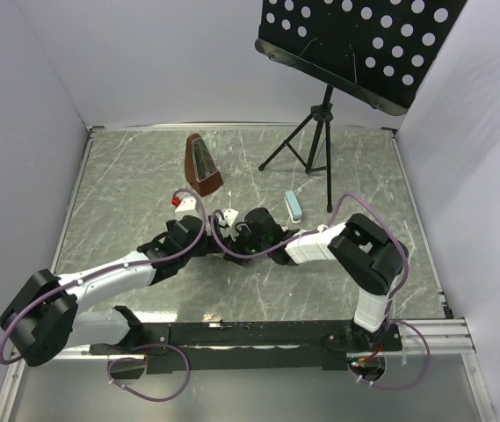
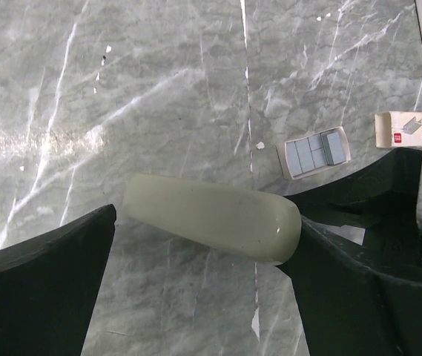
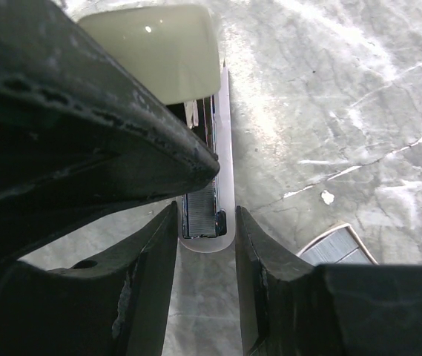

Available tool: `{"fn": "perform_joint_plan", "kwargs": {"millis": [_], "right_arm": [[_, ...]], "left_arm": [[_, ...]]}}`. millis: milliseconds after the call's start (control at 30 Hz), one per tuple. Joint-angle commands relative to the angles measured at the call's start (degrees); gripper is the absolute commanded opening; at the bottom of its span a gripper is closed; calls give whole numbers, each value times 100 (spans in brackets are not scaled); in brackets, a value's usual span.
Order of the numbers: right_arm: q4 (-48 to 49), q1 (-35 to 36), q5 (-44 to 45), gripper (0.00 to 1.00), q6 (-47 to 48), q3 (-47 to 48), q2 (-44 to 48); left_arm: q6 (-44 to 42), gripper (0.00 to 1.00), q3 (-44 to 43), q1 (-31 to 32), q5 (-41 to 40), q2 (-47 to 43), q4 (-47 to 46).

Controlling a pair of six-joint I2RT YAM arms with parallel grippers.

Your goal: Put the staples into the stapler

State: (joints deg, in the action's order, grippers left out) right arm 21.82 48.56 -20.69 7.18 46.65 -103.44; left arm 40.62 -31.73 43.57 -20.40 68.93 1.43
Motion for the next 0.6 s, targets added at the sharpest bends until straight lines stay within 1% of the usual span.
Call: {"fn": "perform_joint_plan", "kwargs": {"millis": [0, 100, 200, 333, 533, 567], "right_arm": [[287, 75, 30, 1, -190, 160, -89], [305, 66, 12, 1, -208, 151, -80], [305, 58, -66, 1, -200, 142, -71], [279, 14, -259, 2, -121, 142, -45], [173, -4, -427, 2, 29, 160, -19], [164, -4, -419, 2, 29, 169, -19]], "left_arm": [[-116, 100, -18, 354, 1267, -213, -319], [-54, 99, 8, 363, 1337, -213, -328], [-282, 100, 43, 363, 1460, -248, -398], [-1010, 100, 272, 354, 1390, -441, -573], [-2056, 99, 834, 354, 1443, -810, -1259], [-2084, 99, 887, 354, 1408, -845, -1355]]}}
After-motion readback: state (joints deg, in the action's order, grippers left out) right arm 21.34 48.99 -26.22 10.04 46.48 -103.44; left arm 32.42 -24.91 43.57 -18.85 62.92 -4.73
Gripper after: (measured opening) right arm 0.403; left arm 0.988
